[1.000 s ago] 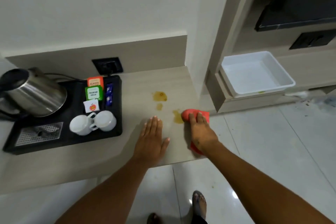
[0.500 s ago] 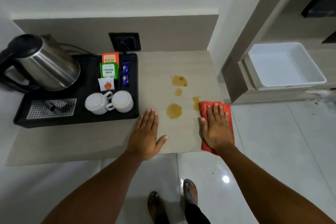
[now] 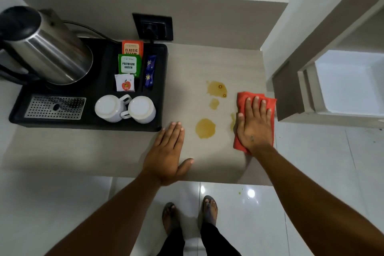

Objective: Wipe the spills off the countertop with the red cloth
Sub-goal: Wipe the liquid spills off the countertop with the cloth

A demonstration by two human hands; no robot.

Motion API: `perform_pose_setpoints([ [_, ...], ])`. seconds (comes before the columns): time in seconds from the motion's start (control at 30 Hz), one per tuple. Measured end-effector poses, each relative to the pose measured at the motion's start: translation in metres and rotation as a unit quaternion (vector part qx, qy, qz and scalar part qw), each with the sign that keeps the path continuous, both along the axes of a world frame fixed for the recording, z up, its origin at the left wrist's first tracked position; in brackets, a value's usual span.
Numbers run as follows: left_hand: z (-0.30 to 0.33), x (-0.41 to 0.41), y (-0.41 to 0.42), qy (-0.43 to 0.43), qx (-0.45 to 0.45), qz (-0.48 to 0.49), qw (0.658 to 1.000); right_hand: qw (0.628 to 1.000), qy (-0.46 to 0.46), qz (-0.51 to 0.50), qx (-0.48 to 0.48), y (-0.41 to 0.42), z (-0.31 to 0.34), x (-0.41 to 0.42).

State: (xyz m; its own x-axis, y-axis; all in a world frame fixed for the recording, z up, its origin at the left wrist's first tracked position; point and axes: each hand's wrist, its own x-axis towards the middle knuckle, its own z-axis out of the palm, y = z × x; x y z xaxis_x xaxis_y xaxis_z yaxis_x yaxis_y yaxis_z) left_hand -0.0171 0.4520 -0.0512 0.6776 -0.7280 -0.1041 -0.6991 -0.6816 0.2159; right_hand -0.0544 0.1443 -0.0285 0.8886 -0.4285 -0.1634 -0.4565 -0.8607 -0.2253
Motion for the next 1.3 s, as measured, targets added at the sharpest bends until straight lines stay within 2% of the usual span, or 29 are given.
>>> perform_pose_setpoints([
  [0.2, 0.002, 0.000, -0.001, -0.004, 0.010, 0.000, 1.000, 0.995, -0.018, 0.097, 0.005, -0.025, 0.003, 0.118],
  [0.33, 0.003, 0.000, -0.002, 0.001, 0.018, 0.008, 1.000, 0.983, -0.022, 0.180, 0.000, -0.038, 0.001, 0.099],
  [0.4, 0.003, 0.001, -0.002, 0.005, 0.024, 0.006, 1.000, 0.988, -0.015, 0.155, -0.004, -0.053, -0.003, 0.094],
  [0.5, 0.000, 0.000, 0.000, 0.006, 0.016, 0.006, 1.000, 0.993, -0.006, 0.117, -0.006, -0.063, -0.001, 0.128],
  [0.63, -0.001, 0.000, 0.001, 0.007, 0.021, 0.006, 1.000, 0.986, -0.033, 0.165, -0.001, -0.044, -0.003, 0.184],
  [0.8, 0.005, 0.001, -0.001, 0.016, 0.032, 0.007, 0.999, 0.953, -0.046, 0.299, 0.010, -0.043, 0.001, 0.156],
  [0.9, -0.001, 0.000, -0.001, 0.005, 0.015, 0.009, 1.000, 0.958, -0.055, 0.280, 0.020, -0.066, -0.001, 0.147],
  [1.0, -0.005, 0.000, 0.001, 0.002, 0.010, 0.010, 1.000, 0.963, -0.056, 0.262, 0.005, -0.065, -0.002, 0.183],
  [1.1, -0.005, 0.000, 0.001, 0.008, 0.013, 0.008, 1.000, 0.957, -0.060, 0.285, 0.011, -0.041, -0.001, 0.214],
  [1.3, 0.001, 0.000, -0.001, 0.013, 0.027, 0.021, 0.999, 0.916, -0.064, 0.397, 0.012, -0.025, 0.001, 0.144],
])
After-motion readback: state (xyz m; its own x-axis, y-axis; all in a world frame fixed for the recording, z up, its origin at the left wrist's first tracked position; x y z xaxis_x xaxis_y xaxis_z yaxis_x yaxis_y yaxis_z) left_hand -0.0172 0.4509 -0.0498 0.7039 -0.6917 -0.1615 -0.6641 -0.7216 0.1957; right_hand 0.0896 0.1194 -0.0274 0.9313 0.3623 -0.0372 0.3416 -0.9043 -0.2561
